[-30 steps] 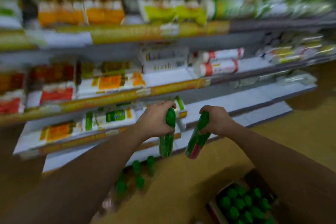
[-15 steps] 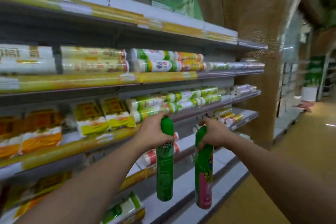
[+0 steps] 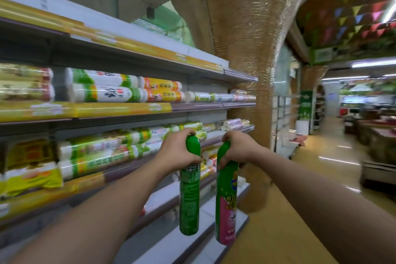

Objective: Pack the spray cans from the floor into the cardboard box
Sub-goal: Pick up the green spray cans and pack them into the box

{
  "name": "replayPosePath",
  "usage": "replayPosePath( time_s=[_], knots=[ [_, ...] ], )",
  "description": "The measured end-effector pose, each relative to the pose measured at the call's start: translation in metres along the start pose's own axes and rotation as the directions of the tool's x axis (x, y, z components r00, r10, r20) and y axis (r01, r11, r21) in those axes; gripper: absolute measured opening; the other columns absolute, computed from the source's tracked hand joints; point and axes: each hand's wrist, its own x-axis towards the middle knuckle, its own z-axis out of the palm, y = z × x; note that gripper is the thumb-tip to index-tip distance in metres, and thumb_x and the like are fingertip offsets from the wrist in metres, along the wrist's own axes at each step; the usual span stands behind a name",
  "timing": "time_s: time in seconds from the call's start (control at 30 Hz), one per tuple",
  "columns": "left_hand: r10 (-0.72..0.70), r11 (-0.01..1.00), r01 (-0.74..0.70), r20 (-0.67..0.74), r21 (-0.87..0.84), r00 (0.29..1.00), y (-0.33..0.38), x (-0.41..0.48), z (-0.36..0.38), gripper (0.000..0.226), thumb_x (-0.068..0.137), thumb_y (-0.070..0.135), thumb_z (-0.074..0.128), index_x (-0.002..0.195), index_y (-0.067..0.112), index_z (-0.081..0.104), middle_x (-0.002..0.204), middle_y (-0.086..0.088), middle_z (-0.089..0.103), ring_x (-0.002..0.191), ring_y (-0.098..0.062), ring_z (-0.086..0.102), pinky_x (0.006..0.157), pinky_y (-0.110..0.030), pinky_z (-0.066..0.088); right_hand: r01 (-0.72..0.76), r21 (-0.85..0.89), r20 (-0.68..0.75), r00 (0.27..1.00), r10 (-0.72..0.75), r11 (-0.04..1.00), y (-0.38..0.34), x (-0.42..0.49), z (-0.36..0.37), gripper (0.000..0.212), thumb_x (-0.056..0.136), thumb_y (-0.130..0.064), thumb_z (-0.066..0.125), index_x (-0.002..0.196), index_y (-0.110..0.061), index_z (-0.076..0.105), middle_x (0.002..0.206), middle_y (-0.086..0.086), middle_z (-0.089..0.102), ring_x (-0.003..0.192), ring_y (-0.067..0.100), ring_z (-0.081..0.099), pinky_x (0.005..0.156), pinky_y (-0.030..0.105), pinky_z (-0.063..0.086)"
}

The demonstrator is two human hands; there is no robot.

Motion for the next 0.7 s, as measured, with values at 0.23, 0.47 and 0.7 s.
replayPosePath(
  time_s=[0.23,0.47,0.7],
  knots=[
    [0.058,0.998,-0.057,0.059,-0.024,0.997,0.021,0.040,0.085,0.076,0.058,0.037,0.093,0.126,0.028,0.058,0.114,0.003,0.060,0.100,-0.019,0.059,0.077,-0.030,0.051,-0.099,-0.082,-0.016,0.995,0.098,0.992,0.074,0.020,-0.010,0.089,0.060,-0.023,0.097,0.135,-0.017,0.050,0.110,0.003,0.058,0.086,0.023,0.065,0.059,0.040,0.064],
    [0.139,0.990,-0.131,0.219,-0.054,0.966,0.020,0.059,0.173,0.073,0.055,0.040,0.091,0.121,0.031,0.060,0.116,0.003,0.062,0.101,-0.020,0.060,0.082,-0.038,0.057,-0.259,-0.110,0.019,0.965,0.262,0.960,0.147,0.041,0.009,0.081,0.063,-0.021,0.094,0.132,-0.014,0.053,0.108,0.004,0.059,0.091,0.024,0.066,0.065,0.042,0.064],
    [0.224,0.974,-0.195,0.417,-0.111,0.881,-0.008,0.090,0.275,0.084,0.056,0.036,0.093,0.132,0.025,0.057,0.122,0.002,0.057,0.107,-0.018,0.056,0.082,-0.032,0.054,-0.419,-0.161,0.070,0.898,0.434,0.893,0.219,0.070,0.055,0.081,0.061,-0.024,0.095,0.131,-0.015,0.055,0.111,0.004,0.060,0.090,0.023,0.066,0.066,0.041,0.064]
  ],
)
